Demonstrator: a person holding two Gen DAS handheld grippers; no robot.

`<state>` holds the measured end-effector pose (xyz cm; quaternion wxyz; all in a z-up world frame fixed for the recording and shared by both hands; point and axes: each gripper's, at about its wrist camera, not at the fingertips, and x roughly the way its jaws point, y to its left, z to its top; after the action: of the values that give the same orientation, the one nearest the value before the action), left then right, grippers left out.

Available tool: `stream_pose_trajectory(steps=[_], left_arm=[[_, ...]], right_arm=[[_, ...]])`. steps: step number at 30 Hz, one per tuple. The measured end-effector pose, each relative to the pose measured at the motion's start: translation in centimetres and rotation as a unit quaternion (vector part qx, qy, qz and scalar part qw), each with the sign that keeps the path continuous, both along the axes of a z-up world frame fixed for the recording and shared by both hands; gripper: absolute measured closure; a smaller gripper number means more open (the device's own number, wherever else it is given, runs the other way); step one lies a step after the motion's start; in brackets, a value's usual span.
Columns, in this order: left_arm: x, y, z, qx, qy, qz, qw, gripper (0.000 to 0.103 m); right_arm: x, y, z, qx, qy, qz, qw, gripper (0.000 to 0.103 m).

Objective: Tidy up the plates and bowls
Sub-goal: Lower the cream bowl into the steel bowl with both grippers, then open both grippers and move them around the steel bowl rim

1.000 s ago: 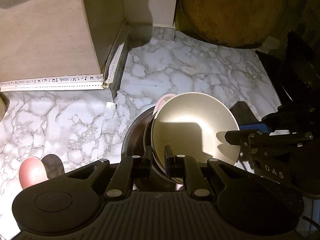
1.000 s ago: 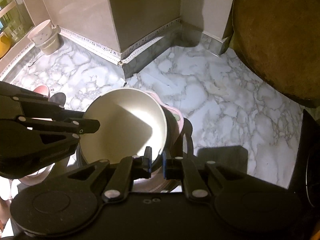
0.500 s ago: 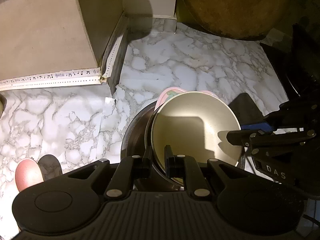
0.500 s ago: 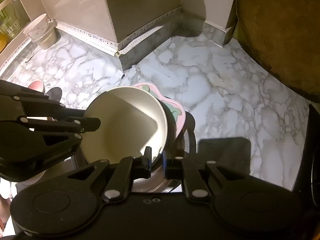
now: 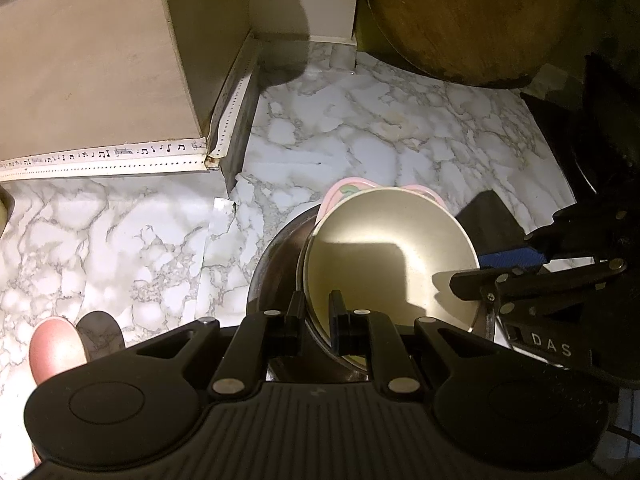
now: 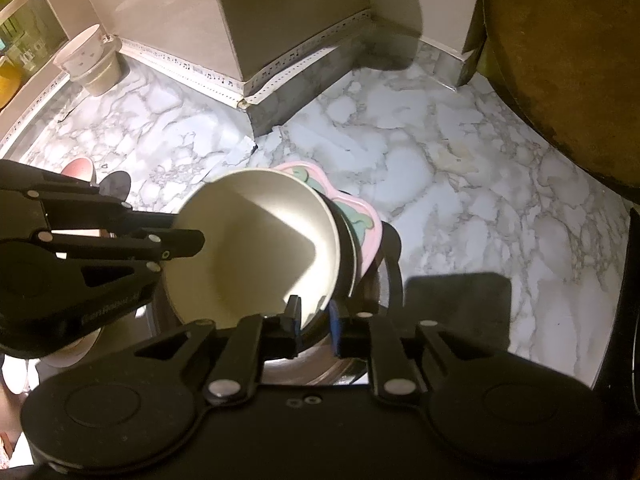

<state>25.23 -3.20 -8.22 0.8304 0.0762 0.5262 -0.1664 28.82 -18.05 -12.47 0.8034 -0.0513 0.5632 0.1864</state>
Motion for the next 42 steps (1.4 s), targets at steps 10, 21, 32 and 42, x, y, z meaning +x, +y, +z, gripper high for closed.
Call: stream_pose_trajectory(steps=[10,21,32,42], left_arm=[[-0.5,0.3,0.6,-0.014,-0.010,0.004,0.9998,0.092],[-1.4,1.0,2.6,-0.056,-0.021,0.012,0.9981,0.092],[-3.1,2.3,4.4,-0.086,-0.035,0.013,0.9956,0.092],[-5.2,4.0,5.4,-0.107,-0.058,0.028,0.9921,0.091]], right_arm=[[-0.1,0.2,0.2,-0.001,-0.004,0.002,1.000,0.077],[-1.1,-0.2,2.1,0.014,-0.022,0.008,1.000,0.070],[-2.5,-0.8,4.2,0.037,-0.048,0.012,0.998,0.064],[-4.3,-2.6,5.1,0.070,-0.078,0.000,0.995,0.053]])
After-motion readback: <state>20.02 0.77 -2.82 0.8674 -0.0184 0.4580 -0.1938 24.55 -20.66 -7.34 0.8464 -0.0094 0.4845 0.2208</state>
